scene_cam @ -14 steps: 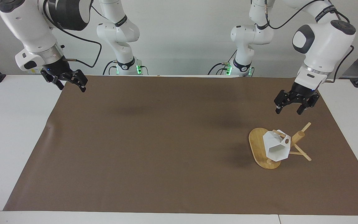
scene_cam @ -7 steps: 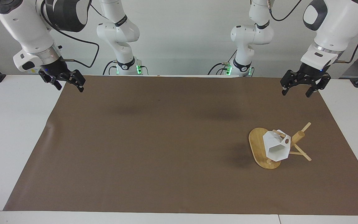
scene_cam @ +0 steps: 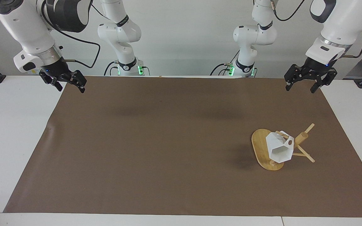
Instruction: Hang cup on rack
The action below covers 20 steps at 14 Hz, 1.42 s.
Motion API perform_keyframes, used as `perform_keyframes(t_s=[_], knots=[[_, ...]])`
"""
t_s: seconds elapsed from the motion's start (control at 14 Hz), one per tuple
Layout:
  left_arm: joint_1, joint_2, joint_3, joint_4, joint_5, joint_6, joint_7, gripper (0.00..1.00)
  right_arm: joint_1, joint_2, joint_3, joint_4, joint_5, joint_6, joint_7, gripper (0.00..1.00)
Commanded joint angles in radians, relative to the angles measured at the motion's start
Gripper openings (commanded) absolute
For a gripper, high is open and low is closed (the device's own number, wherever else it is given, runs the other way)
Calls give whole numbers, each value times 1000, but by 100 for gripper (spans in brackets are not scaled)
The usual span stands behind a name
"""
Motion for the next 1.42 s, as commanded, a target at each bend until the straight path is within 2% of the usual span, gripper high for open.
perform_keyframes(t_s=[0.0, 0.78, 1.0, 1.14, 1.35], knots=[[-4, 9, 6, 27, 8, -43, 8, 100, 11, -28, -9, -33, -7, 22, -20, 100], [9, 1, 9, 18, 13, -45, 16, 100, 9, -28, -8, -28, -7, 7, -19, 100], [37, 1, -24, 24, 17, -52, 14, 100, 9, -28, -8, -28, -7, 7, -19, 100], [81, 1, -90, 26, 22, -66, 13, 100, 9, -28, -8, -28, -7, 7, -19, 100], [85, -2, -97, 27, 21, -67, 14, 100, 9, -28, -8, -28, -7, 7, -19, 100]])
